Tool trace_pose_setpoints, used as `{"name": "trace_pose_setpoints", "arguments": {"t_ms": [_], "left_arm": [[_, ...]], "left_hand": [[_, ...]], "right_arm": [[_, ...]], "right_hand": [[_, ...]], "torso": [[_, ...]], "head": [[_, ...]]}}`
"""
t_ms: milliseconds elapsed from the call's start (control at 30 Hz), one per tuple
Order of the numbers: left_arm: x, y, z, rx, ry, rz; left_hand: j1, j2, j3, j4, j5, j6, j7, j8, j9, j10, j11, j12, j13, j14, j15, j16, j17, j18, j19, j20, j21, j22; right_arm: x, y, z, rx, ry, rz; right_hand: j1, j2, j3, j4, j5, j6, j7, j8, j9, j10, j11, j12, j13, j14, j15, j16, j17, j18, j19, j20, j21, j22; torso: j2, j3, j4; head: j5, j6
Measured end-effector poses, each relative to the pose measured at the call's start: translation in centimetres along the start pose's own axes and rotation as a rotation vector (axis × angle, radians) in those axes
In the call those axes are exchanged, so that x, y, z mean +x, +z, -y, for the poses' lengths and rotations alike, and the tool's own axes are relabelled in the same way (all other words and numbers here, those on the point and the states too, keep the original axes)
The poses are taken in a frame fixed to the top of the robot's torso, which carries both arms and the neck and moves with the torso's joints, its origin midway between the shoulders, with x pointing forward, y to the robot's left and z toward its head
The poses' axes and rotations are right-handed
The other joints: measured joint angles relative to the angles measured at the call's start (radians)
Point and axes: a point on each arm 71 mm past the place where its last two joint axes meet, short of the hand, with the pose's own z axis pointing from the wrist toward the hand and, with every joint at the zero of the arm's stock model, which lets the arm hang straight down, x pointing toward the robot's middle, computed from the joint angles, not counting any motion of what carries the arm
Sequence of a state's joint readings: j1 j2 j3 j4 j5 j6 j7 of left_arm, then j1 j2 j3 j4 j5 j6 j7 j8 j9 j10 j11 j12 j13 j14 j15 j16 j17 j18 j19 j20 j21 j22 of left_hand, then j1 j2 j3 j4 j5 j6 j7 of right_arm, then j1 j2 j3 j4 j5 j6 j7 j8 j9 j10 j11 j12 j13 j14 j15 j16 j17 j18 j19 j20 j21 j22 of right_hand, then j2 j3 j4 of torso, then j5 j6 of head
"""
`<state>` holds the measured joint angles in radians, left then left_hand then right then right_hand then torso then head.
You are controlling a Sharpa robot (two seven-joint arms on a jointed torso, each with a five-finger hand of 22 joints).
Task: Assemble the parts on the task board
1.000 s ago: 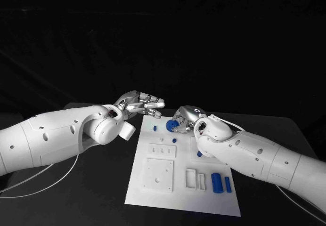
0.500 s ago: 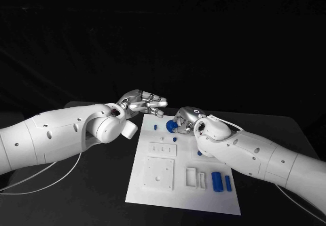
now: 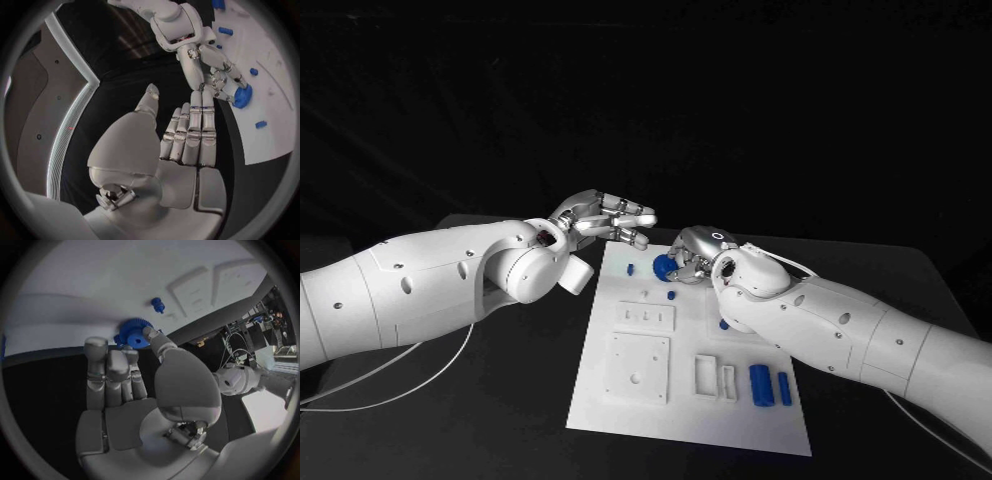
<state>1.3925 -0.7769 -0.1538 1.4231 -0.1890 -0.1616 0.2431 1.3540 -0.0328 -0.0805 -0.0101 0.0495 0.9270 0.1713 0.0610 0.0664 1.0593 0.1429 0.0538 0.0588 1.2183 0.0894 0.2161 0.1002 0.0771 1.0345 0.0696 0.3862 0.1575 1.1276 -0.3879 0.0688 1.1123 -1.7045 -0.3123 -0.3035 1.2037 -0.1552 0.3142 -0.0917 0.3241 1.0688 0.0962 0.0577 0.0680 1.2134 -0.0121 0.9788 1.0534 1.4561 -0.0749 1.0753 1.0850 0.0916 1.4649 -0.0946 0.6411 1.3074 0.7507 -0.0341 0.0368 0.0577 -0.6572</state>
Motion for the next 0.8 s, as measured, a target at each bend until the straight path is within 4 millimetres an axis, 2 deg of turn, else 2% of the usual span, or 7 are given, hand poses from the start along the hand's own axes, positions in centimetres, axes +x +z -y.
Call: {"name": "trace_pose_setpoints", "arguments": {"t_ms": [33,133,233,267,467,700,800], "left_arm": [[0.0,0.0,0.0,0.0,0.0,0.0],[0.0,0.0,-0.01,0.0,0.0,0.0],[0.01,0.0,-0.02,-0.001,0.0,-0.001],[0.01,0.0,-0.02,-0.001,0.0,-0.001],[0.01,0.0,-0.03,-0.001,0.0,-0.001],[0.0,0.0,-0.04,-0.002,0.0,-0.002],[-0.02,0.0,-0.04,-0.002,0.0,-0.001]], "left_hand": [[0.0,0.0,0.0,0.0,0.0,0.0,0.0,0.0,0.0,0.0,0.0,0.0,0.0,0.0,0.0,0.0,0.0,0.0,0.0,0.0,0.0,0.0],[0.0,0.0,0.0,0.0,0.0,0.0,0.0,0.0,0.0,0.0,0.0,0.0,0.0,0.0,0.0,0.0,0.0,0.0,0.0,0.0,0.0,0.0],[0.0,0.0,0.0,0.0,0.0,0.0,0.0,0.0,0.0,0.0,0.0,0.0,0.0,0.0,0.0,0.0,0.0,0.0,0.0,0.0,0.0,-0.001],[0.0,0.0,0.0,0.0,0.0,0.0,0.0,0.0,0.0,0.0,0.0,0.0,0.0,0.0,0.0,0.0,0.0,0.0,0.0,0.0,0.0,-0.001],[0.0,0.0,0.0,0.0,0.0,0.0,0.0,0.0,0.0,0.0,0.0,0.0,0.0,0.0,0.0,0.0,0.0,0.0,0.0,0.0,0.0,-0.001],[0.0,0.0,0.0,0.0,0.0,0.0,0.0,0.0,0.0,0.0,0.0,0.0,0.0,0.0,0.0,0.0,0.0,0.0,0.0,0.0,0.0,-0.001],[0.0,0.0,0.0,0.0,0.0,0.0,0.0,0.0,0.0,0.0,0.0,0.0,0.0,0.0,0.0,0.0,0.0,0.0,0.0,0.0,0.0,-0.001]], "right_arm": [[0.04,0.01,0.02,0.001,0.0,-0.002],[0.38,0.01,0.09,0.006,0.001,-0.017],[0.63,0.0,0.17,0.01,0.004,-0.034],[0.66,0.01,0.19,0.012,0.005,-0.038],[0.69,0.08,0.24,0.018,0.015,-0.054],[0.68,0.07,0.34,0.022,0.022,-0.058],[0.67,-0.06,0.54,0.023,0.025,-0.059]], "right_hand": [[-0.008,0.002,-0.011,0.01,-0.004,-0.01,0.001,0.0,0.0,0.0,0.0,0.0,-0.001,0.0,0.0,-0.001,-0.001,0.0,0.0,0.0,-0.001,0.0],[-0.041,0.005,-0.072,0.073,-0.026,-0.036,0.006,0.0,-0.001,-0.006,0.005,0.0,-0.007,0.0,0.0,-0.001,-0.003,0.0,0.0,0.0,-0.006,0.0],[-0.043,0.003,-0.092,0.129,-0.03,-0.044,0.007,0.0,-0.001,-0.006,0.005,-0.002,-0.011,0.0,0.0,-0.001,-0.004,0.0,0.0,0.0,-0.006,0.0],[-0.047,-0.001,-0.093,0.135,-0.03,-0.044,0.008,0.0,-0.002,-0.008,0.007,-0.004,-0.012,0.0,0.0,-0.005,-0.004,0.0,0.0,0.0,-0.006,0.0],[-0.047,-0.001,-0.088,0.144,-0.018,-0.046,0.009,0.0,-0.003,-0.009,0.009,-0.004,-0.012,0.0,0.0,-0.005,-0.006,0.0,0.0,0.0,-0.006,0.0],[-0.05,0.002,-0.065,0.137,-0.018,-0.046,0.009,0.0,-0.003,-0.009,0.009,-0.004,-0.012,0.0,0.0,-0.005,-0.005,0.0,0.0,0.0,-0.006,0.0],[-0.051,0.003,-0.06,0.137,-0.005,-0.046,0.009,0.0,-0.003,-0.009,0.009,-0.004,-0.012,0.0,0.0,-0.005,-0.005,0.0,0.0,0.0,-0.006,0.0]], "torso": [[0.0,-0.0001,-0.0001],[0.0,-0.0002,-0.0002],[0.0,-0.0004,-0.0001],[0.0,-0.0004,-0.0001],[0.0,-0.0003,0.0001],[0.0,0.0005,-0.0006],[0.0,0.0011,-0.0012]], "head": [[0.0,0.0],[0.0,0.0],[0.001,0.0],[0.001,0.0],[0.0,-0.003],[0.001,-0.004],[0.001,-0.004]]}}
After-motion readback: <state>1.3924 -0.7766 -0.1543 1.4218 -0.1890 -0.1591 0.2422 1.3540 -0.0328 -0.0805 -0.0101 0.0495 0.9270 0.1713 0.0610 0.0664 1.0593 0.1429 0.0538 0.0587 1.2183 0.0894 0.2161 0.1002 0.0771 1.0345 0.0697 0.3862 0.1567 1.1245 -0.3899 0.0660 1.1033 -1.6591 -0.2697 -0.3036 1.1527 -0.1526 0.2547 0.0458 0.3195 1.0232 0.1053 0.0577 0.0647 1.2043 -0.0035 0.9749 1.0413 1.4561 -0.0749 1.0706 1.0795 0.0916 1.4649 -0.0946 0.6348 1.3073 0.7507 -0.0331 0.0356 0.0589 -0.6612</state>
